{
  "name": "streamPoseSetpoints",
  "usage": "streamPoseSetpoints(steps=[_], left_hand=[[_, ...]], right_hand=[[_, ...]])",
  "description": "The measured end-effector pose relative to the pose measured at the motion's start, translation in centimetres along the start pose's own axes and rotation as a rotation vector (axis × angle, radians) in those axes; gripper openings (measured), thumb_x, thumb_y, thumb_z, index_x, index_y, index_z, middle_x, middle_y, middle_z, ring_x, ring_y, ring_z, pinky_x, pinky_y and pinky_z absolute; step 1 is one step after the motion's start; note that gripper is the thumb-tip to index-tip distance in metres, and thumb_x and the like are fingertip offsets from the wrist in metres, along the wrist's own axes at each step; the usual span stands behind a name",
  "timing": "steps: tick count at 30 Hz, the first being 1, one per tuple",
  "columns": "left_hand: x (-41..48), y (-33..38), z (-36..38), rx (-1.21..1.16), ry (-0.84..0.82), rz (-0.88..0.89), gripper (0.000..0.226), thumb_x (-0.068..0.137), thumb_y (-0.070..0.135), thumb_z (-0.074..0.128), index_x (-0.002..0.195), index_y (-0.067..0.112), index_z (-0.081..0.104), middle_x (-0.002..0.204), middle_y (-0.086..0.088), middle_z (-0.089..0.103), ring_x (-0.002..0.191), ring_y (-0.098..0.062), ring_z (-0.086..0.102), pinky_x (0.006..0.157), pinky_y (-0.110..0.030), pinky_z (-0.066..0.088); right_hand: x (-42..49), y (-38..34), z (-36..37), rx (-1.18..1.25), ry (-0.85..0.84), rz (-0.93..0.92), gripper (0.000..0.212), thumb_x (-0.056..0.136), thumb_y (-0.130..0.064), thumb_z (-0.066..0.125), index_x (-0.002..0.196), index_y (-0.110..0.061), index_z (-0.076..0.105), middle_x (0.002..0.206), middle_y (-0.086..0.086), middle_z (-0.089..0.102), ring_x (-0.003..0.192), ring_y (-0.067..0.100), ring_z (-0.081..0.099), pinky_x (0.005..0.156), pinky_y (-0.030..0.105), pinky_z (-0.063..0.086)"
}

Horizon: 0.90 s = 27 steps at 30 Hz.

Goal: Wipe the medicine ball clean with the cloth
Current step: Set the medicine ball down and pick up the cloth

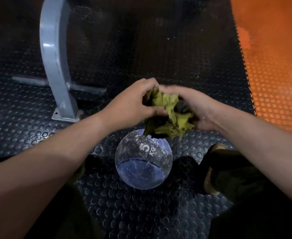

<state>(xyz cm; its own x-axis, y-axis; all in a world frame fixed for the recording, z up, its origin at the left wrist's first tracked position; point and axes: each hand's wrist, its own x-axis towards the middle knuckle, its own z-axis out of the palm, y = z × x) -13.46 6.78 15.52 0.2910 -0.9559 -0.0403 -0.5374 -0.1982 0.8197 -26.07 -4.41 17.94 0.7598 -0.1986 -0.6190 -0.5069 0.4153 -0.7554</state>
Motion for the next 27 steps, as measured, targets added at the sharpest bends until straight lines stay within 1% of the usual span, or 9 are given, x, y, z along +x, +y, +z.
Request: streamPoseSetpoints(steps=[5,8,11,15,18,21,23,25,27], left_hand=[[0.1,-1.3,-0.3,-0.142,-0.081,-0.156,0.052,0.069,0.035,0.081,0.11,0.038,0.048,0.119,0.014,0.053,0.108,0.001,0.055,0.086,-0.014,0.044],[0.2,-3.7,0.6,0.182,-0.129,-0.3,0.054,0.079,0.036,0.077,0.123,0.029,0.046,0.124,0.007,0.044,0.109,-0.009,0.052,0.086,-0.02,0.042],[-1.1,-6.3,3.4,0.485,-0.419,-0.389,0.072,0.081,0.041,0.075,0.137,0.011,0.042,0.134,-0.003,0.041,0.108,-0.018,0.051,0.089,-0.028,0.045],[-2.7,-8.8,6.4,0.573,-0.649,-0.45,0.098,0.083,0.045,0.072,0.154,0.014,0.012,0.158,-0.004,0.013,0.13,-0.03,0.045,0.106,-0.039,0.04],[-3.4,-9.8,6.8,0.567,-0.663,-0.451,0.109,0.081,0.046,0.073,0.155,0.021,-0.003,0.162,0.002,-0.006,0.139,-0.029,0.033,0.112,-0.037,0.033],[-4.2,-10.7,7.3,0.609,-0.743,-0.449,0.111,0.083,0.052,0.069,0.154,0.022,-0.01,0.16,0.005,-0.018,0.149,-0.026,0.002,0.118,-0.038,0.019],[-5.0,-11.4,8.0,0.592,-0.743,-0.43,0.113,0.08,0.057,0.069,0.154,0.023,-0.01,0.159,0.004,-0.022,0.149,-0.025,-0.015,0.121,-0.042,0.009],[-5.7,-12.2,8.9,0.518,-0.63,-0.377,0.114,0.078,0.053,0.074,0.153,0.029,-0.009,0.159,0.006,-0.022,0.148,-0.025,-0.016,0.121,-0.043,0.005],[-6.3,-12.9,9.6,0.452,-0.513,-0.354,0.116,0.073,0.053,0.078,0.151,0.04,-0.008,0.159,0.011,-0.019,0.148,-0.028,-0.012,0.12,-0.048,0.008]], right_hand=[[0.6,0.2,-0.9,-0.341,0.229,0.133,0.015,0.086,-0.017,0.054,0.073,-0.011,0.061,0.059,0.006,0.062,0.049,0.021,0.059,0.051,0.026,0.052],[0.5,0.2,-1.1,-0.602,0.296,0.115,0.009,0.082,-0.009,0.053,0.082,-0.014,0.06,0.06,0.003,0.051,0.051,0.018,0.049,0.048,0.019,0.038],[0.5,0.5,-1.1,-0.861,0.268,0.103,0.034,0.084,-0.009,0.055,0.114,-0.021,0.061,0.069,0.002,0.052,0.058,0.015,0.043,0.049,0.02,0.029],[0.3,1.0,-1.3,-0.823,0.205,0.086,0.041,0.085,-0.005,0.056,0.116,-0.031,0.055,0.085,0.001,0.058,0.058,0.012,0.044,0.05,0.024,0.032],[-0.2,1.9,-1.4,-0.694,0.181,0.168,0.055,0.083,-0.005,0.054,0.131,-0.031,0.05,0.111,0.0,0.057,0.096,0.016,0.054,0.077,0.026,0.046],[-0.7,2.9,-1.4,-0.549,0.183,0.32,0.053,0.08,-0.005,0.051,0.131,-0.02,0.054,0.141,0.004,0.045,0.125,0.026,0.043,0.105,0.04,0.035],[-1.0,3.0,-1.9,-0.459,0.226,0.344,0.025,0.078,-0.008,0.052,0.098,-0.002,0.066,0.112,0.01,0.062,0.093,0.027,0.06,0.082,0.034,0.051],[-1.0,2.9,-2.4,-0.361,0.237,0.34,0.019,0.078,-0.015,0.055,0.063,-0.005,0.062,0.069,0.009,0.065,0.057,0.023,0.06,0.057,0.025,0.051],[-0.9,2.8,-3.0,-0.287,0.266,0.329,0.024,0.081,-0.025,0.058,0.063,-0.01,0.065,0.061,0.007,0.066,0.052,0.022,0.061,0.057,0.024,0.052]])
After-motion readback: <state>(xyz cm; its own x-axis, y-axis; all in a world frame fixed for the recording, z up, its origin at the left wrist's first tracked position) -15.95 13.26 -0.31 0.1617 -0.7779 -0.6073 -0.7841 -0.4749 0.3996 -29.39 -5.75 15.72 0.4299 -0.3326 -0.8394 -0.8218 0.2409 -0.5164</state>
